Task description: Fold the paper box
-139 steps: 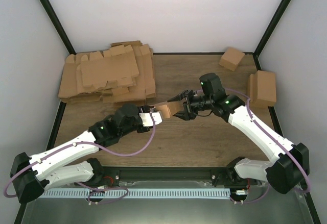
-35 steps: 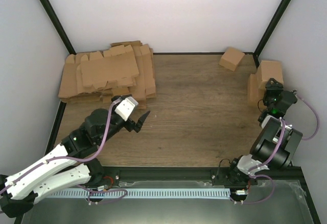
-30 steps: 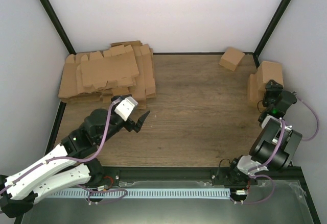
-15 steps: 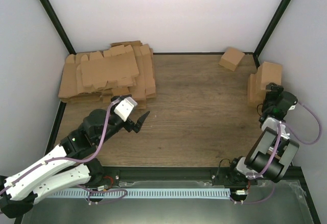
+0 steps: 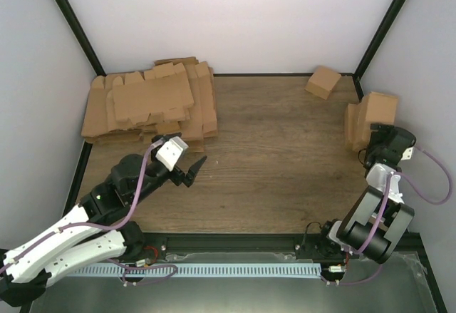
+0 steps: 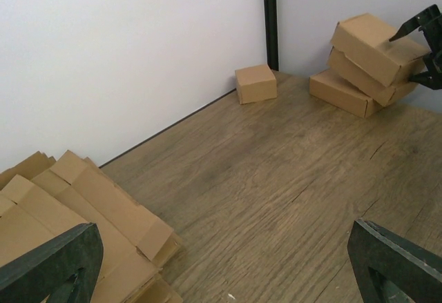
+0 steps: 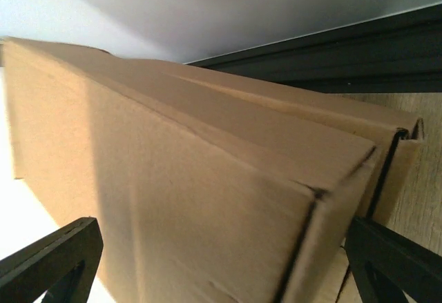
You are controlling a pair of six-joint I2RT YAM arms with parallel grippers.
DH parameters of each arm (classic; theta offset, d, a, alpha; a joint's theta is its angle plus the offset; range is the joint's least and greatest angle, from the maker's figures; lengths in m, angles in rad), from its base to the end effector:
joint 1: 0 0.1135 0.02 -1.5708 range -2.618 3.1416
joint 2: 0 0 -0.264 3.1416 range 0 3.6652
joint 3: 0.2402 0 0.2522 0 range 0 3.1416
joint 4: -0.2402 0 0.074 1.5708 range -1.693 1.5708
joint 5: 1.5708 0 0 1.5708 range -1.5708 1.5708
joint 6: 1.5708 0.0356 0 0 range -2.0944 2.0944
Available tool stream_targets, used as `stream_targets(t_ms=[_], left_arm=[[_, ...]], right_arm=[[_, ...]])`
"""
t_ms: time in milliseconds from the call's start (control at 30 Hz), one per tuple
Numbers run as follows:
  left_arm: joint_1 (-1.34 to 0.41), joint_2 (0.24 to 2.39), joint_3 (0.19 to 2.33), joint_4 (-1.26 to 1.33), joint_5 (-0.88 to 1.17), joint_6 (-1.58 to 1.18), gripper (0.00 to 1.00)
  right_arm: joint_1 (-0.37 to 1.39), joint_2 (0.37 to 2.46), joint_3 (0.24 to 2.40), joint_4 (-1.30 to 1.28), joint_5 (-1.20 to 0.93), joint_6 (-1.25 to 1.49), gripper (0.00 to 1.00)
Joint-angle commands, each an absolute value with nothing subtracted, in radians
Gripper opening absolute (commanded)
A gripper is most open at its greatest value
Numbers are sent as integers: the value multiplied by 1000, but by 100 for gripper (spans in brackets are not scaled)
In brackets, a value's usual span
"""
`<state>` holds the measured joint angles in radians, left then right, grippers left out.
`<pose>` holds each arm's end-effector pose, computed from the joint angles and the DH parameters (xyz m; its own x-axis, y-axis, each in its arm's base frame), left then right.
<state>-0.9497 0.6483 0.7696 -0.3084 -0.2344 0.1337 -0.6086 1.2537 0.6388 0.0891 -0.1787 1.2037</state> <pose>0.0953 -0.1190 0.3419 -0.0195 0.2501 -0.9680 0.6668 0.7247 0.1738 0.2224 -0.1473 0.2173 0.2596 0.9386 -0.2272 0.5410 0.0535 0.8393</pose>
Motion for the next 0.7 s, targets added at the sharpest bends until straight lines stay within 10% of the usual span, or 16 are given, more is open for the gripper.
stream_targets(t_ms=[0,667], left_arm=[[-953,633,783,-299,-231,124,100],[-952,646,787,-299,-224,127,100]], right_arm=[[-618,1270,751,24,-168,1149,100],[-617,1213,799,-159,-179,1178,100]])
